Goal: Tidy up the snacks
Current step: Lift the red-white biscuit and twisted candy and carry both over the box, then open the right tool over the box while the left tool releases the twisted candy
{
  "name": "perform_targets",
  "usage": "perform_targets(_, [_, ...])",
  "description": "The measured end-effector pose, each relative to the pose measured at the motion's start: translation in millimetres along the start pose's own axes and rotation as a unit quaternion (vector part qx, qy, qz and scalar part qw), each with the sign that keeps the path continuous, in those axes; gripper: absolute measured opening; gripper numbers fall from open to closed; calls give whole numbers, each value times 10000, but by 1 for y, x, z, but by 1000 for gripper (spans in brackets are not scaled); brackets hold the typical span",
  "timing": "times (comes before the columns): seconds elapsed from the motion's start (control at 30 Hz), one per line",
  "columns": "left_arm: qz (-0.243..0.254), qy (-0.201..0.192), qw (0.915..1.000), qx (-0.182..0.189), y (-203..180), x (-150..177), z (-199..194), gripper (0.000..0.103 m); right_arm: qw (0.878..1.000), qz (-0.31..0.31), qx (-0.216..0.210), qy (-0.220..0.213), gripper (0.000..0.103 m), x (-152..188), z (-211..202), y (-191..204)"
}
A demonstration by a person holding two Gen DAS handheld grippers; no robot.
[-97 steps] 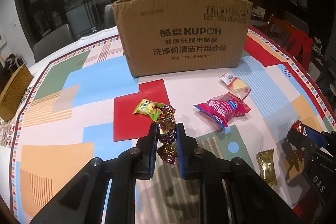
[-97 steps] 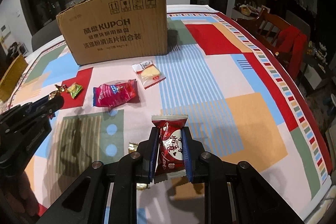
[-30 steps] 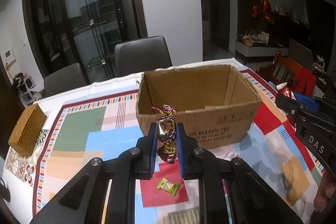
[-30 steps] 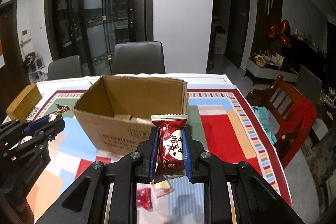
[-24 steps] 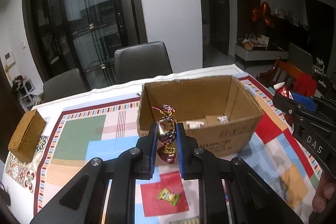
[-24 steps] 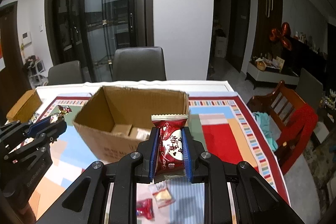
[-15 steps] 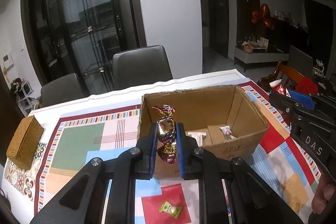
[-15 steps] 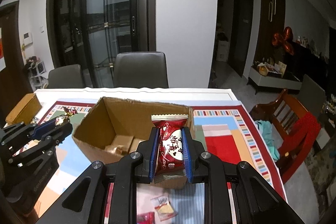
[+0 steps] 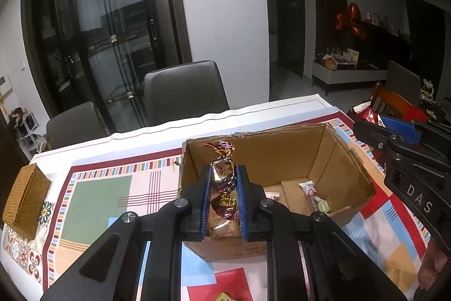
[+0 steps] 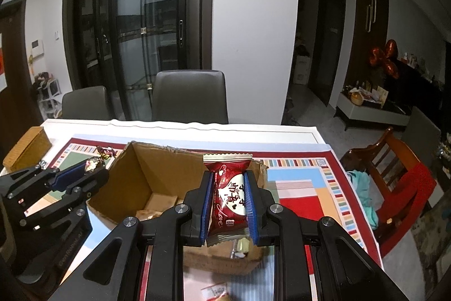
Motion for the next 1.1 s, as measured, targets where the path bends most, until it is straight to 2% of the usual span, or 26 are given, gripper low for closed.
perform_targets(0.33, [-2,92,10000,8,3,-1,28,18,9999,-26,-45,149,23,2,25,2])
perform_targets(0.7, [-12,190,9998,10,7,2,41,19,9994,-74,-119,312,23,6,45,5])
perform_targets(0.8, [16,153,9999,31,7,2,40,25,9992,-83,-166,341,24,7,47,7])
perform_targets(0.87, [24,101,9999,18,6,0,38,44,9992,-107,-168,354,30,7,48,7])
perform_targets(0.93, [15,57,10000,-2,7,0,36,53,9993,-78,-144,339,49,7,47,5])
perform_targets(1.03, [14,27,10000,-44,8,0,33,59,9996,-21,-75,272,64,5,43,3])
perform_targets(1.1, [23,6,10000,-85,9,0,30,61,9997,-9,-31,227,69,4,40,2])
Point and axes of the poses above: each gripper's, at about its wrist camera, not at the fingertips, and z roughly the way its jaws point, y to its left, x to its underside, the point moved 4 cm from there along z, roughly the way its jaws point, and after that the axes turned 8 degrees about -y, right-handed, at the moved point
